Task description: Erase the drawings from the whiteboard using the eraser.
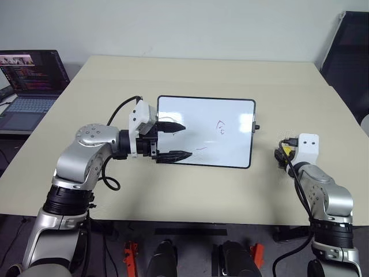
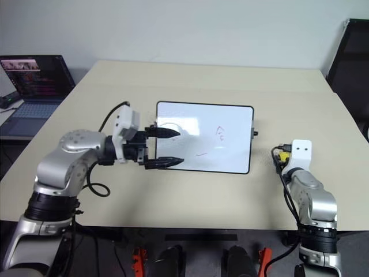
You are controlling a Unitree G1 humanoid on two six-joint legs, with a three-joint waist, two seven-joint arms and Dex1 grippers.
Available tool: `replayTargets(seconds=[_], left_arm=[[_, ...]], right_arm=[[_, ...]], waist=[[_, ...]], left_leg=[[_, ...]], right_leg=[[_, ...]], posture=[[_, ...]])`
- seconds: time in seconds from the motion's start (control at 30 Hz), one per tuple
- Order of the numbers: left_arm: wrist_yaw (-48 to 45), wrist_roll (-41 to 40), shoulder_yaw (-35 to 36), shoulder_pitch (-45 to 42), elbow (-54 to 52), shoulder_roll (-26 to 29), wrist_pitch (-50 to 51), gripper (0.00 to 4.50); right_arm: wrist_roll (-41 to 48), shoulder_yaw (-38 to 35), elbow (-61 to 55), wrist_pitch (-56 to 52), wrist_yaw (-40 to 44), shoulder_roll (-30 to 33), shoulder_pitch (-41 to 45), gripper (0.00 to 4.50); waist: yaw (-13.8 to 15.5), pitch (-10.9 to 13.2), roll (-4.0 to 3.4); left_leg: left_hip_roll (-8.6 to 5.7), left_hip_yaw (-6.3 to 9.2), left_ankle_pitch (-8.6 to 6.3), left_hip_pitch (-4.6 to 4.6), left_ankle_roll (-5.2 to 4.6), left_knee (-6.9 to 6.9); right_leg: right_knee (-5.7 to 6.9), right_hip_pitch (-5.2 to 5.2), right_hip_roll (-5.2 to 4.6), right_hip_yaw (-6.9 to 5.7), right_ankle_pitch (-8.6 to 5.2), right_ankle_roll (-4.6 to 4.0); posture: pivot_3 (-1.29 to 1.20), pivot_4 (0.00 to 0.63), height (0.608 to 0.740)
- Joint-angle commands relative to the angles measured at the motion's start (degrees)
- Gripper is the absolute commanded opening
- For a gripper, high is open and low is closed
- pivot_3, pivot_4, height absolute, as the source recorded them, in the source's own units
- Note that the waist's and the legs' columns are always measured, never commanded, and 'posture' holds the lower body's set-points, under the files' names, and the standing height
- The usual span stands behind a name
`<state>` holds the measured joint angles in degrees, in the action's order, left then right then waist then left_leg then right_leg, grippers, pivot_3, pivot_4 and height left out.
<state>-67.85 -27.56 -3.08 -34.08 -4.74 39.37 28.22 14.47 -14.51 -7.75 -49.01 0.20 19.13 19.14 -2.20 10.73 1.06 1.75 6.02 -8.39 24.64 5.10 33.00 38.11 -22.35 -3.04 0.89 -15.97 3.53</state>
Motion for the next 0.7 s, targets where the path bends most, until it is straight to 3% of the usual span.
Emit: replayTargets(seconds=[0.03,0.1,0.3,0.43,0.53,0.7], left_arm=[[0.57,-0.22,1.25,0.04,-2.14,0.44,-0.73,4.50],[0.77,-0.29,1.35,0.21,-2.13,0.49,-0.66,4.50],[2.83,-1.46,3.10,2.24,-3.17,0.98,1.15,4.50],[4.93,-2.04,4.55,4.20,-4.95,1.75,2.82,4.50],[7.03,-1.64,5.80,6.73,-6.32,2.81,4.24,4.50],[7.55,-1.80,6.15,8.31,-6.96,3.99,5.13,4.50]], right_arm=[[-0.65,-1.53,-0.60,1.64,-0.10,0.52,0.99,1.28],[-0.52,-1.69,-0.83,1.62,-0.15,0.49,0.95,0.96],[1.00,-1.85,-5.11,-0.15,0.42,-0.09,-0.91,0.96],[2.97,-0.12,-14.08,-2.54,3.42,1.08,-2.42,0.96],[5.74,3.06,-24.36,-5.44,7.81,3.86,-2.67,0.96],[9.03,10.59,-31.69,-8.56,13.89,7.31,0.11,0.96]], waist=[[0.01,0.00,0.00],[0.01,0.00,0.00],[0.00,0.00,0.00],[0.00,0.01,-0.02],[-0.19,0.03,-0.05],[-0.15,0.02,-0.04]], left_leg=[[0.00,0.00,0.00,0.00,0.00,0.00],[0.00,0.00,0.00,0.00,0.00,0.00],[0.00,0.00,0.00,0.00,0.00,0.00],[0.00,0.01,0.00,0.00,0.00,0.00],[0.00,0.00,0.00,-0.01,0.00,0.00],[0.02,0.05,0.00,-0.08,0.00,0.00]], right_leg=[[0.00,0.00,0.00,0.00,0.00,0.00],[0.00,0.00,0.00,0.01,0.01,-0.02],[0.01,0.00,0.00,0.01,0.01,-0.02],[0.02,0.00,0.00,0.01,0.01,-0.01],[0.03,-0.01,0.00,0.03,-0.01,0.02],[0.03,0.05,0.01,0.00,-0.06,0.08]], posture=[[0.00,0.150,0.740],[0.00,0.150,0.740],[0.00,0.150,0.740],[0.00,0.150,0.740],[0.00,0.150,0.740],[0.00,0.150,0.740]])
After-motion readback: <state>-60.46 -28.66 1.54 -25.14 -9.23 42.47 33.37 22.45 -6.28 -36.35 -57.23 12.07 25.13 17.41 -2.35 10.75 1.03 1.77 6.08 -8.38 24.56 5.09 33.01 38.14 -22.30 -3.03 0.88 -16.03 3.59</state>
